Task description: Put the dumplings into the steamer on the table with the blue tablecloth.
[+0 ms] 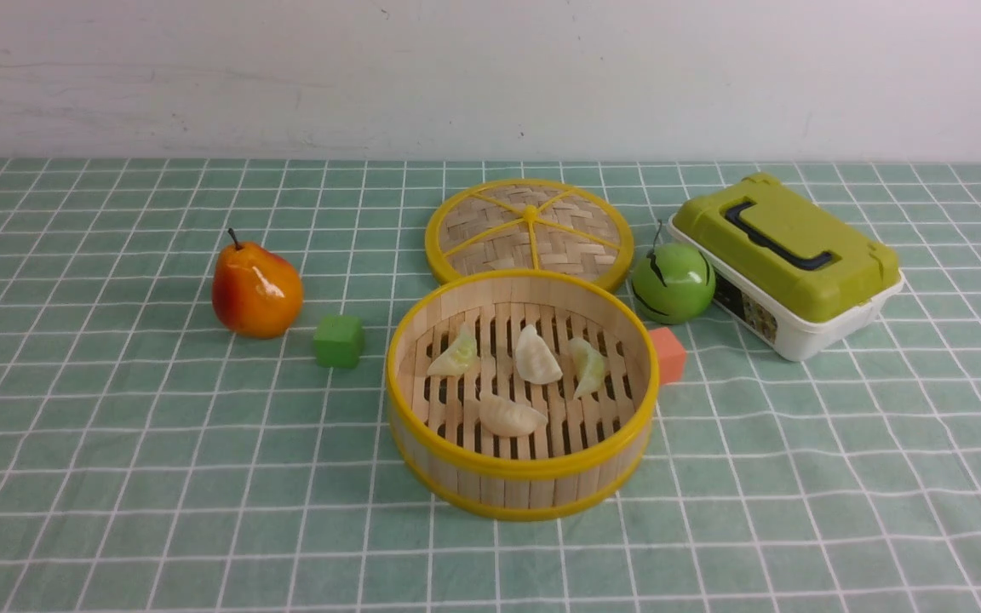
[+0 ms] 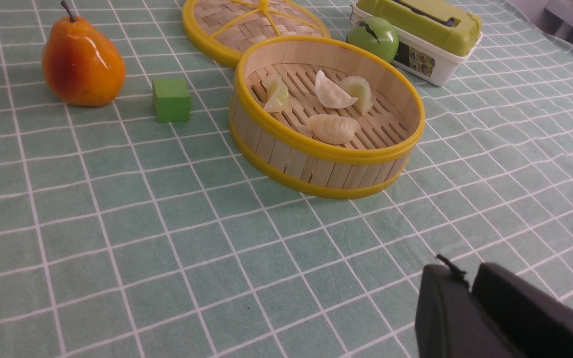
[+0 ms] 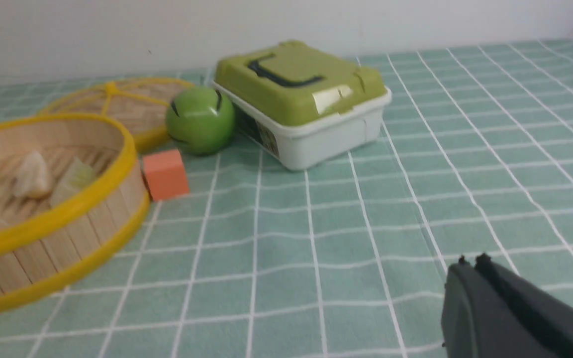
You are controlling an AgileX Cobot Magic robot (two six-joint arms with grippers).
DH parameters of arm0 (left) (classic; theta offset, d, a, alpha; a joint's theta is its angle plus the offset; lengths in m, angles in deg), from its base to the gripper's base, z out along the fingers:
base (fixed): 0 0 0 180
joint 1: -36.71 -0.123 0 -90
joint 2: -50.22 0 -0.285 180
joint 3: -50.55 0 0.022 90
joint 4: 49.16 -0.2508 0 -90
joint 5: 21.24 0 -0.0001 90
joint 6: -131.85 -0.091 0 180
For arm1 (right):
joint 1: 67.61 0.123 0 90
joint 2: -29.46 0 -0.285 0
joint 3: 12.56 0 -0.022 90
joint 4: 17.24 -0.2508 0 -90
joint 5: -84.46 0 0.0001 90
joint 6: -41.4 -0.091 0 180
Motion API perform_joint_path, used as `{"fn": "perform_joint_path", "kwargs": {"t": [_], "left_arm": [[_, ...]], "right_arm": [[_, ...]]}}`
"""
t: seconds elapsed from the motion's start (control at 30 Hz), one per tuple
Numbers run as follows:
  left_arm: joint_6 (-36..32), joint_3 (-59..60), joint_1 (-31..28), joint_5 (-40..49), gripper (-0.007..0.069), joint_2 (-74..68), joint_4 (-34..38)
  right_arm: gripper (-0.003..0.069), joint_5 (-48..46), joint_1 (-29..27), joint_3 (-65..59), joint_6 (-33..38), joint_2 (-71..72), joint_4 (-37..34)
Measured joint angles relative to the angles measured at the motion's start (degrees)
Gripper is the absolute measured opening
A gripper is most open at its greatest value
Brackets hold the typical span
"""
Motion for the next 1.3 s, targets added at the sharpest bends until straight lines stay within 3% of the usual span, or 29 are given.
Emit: {"fn": "perform_joint_path", "kwargs": {"t": [0.43, 1.3], "left_arm": [[0.0, 0.0, 0.0, 0.1, 0.0084, 0.0, 0.0], [0.0, 0.0, 0.0, 0.2, 0.0107, 0.0, 0.0]], "right_arm": [[-0.0020, -7.5, 1.1, -1.6, -0.5, 2.5, 1.7], [-0.0011, -7.7, 2.6, -1.6, -0.5, 2.5, 2.2]]}}
